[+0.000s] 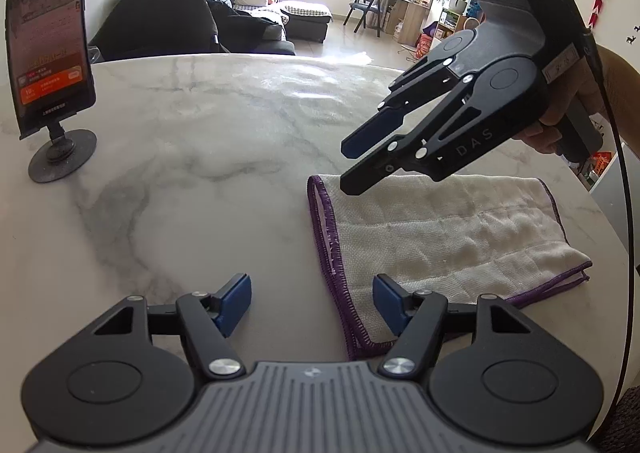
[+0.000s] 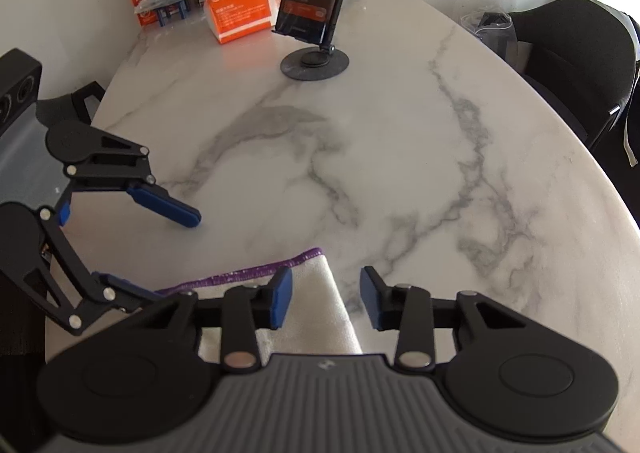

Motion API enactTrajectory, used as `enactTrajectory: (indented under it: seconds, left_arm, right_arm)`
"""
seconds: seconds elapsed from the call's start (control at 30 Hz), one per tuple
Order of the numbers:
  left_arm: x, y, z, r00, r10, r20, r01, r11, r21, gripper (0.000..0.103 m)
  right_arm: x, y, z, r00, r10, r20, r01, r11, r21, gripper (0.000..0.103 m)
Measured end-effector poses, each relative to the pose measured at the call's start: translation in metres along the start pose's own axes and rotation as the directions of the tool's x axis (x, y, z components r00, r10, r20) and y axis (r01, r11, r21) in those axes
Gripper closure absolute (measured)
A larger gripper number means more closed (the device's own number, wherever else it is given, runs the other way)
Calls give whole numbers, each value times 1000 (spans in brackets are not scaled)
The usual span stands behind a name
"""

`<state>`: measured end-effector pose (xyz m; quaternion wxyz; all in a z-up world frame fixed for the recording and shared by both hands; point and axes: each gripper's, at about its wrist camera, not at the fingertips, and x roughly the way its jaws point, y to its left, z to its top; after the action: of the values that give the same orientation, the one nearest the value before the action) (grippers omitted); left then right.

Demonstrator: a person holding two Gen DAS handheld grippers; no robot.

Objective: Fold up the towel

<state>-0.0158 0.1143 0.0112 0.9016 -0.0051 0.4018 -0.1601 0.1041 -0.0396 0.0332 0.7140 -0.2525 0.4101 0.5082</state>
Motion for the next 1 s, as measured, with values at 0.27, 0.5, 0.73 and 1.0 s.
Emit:
enactTrajectory:
  seconds: [0.27, 0.5, 0.73, 1.0]
  left_arm:
    - [-4, -4, -2, 1000, 22, -2, -22, 999, 45, 35]
    - [-2, -10, -3, 999, 32, -6, -32, 995, 94, 28]
    - [6, 6, 7, 997, -78, -3, 78, 997, 24, 27]
    - [12, 15, 11, 966, -258, -1, 257, 964, -74, 36]
  right_arm:
    - [-2, 6, 4, 999, 32, -1, -32, 998, -54, 90]
    - [-21, 12, -3, 997, 58, 56, -52, 994, -94, 100]
    - [-39, 16, -13, 986, 77, 146, -58, 990, -128, 100]
    - [-63, 17, -29, 965, 74, 254, -47, 993, -111, 100]
